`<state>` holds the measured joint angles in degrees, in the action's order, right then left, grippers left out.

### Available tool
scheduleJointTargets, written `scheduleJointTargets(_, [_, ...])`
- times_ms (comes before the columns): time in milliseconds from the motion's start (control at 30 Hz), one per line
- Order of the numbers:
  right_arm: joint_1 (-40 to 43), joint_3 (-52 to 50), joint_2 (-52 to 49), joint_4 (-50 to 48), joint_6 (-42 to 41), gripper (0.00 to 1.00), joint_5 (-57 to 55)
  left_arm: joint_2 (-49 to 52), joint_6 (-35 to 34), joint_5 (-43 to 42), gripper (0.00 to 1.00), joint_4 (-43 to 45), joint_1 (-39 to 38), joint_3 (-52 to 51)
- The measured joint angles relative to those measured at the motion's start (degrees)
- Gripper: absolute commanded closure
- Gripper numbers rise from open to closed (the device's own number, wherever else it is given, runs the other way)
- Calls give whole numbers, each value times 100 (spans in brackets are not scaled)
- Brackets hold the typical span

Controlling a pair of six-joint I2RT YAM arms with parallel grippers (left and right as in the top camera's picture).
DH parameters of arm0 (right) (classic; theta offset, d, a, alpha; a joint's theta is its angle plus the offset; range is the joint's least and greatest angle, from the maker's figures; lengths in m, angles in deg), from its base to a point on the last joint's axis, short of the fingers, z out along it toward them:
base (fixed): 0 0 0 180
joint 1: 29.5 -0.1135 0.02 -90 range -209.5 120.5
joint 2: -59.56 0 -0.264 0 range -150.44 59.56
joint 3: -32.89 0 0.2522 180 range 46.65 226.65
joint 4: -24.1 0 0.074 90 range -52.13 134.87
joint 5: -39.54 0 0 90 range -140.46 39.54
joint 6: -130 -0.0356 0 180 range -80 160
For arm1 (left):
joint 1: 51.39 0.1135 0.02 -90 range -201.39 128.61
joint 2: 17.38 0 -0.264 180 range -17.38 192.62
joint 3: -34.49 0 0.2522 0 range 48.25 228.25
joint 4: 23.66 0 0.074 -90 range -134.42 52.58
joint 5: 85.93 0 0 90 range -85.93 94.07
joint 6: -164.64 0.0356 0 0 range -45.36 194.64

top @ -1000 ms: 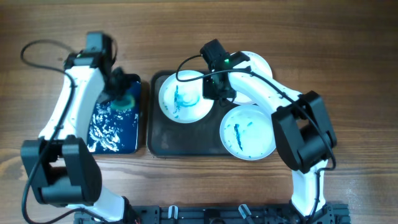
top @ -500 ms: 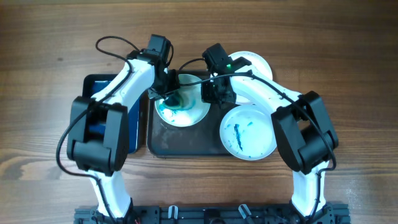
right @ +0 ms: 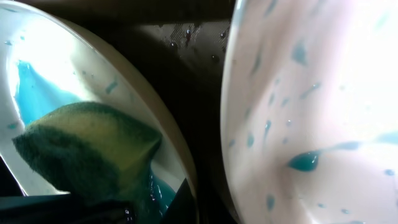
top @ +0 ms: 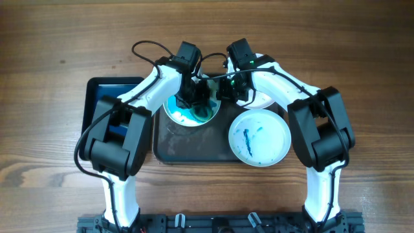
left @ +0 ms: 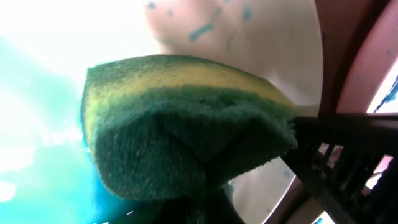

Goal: Clean dirty plates on tray and stack at the side
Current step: 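Scrub the held plate with the sponge in the left gripper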

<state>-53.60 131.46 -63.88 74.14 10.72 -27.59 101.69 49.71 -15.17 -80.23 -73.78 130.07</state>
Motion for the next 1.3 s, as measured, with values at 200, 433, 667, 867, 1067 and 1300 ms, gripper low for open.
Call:
scheduleJointTargets(200, [-87,0,-15,-59,-7,96,94,59,-728,2057,96,-612,352,525])
scheduleJointTargets(433, [-85,0,-22,-63,-24,96,114,85,9,1228,96,-1180,323,542])
scheduleJointTargets(667, [-17,0,-24,-15,-70,96,114,111,619,1073,96,-57,-356,535])
scheduleJointTargets(867, [-87,0,-33,-33,-87,95,179,111,-595,3501,96,-356,-149,542])
scheduleJointTargets(1067, [-92,0,-33,-33,-63,96,216,114,-909,2975,96,-1172,291,444])
scheduleJointTargets(1300, [-70,0,-33,-4,-24,96,195,94,507,-55,96,-905,304,216])
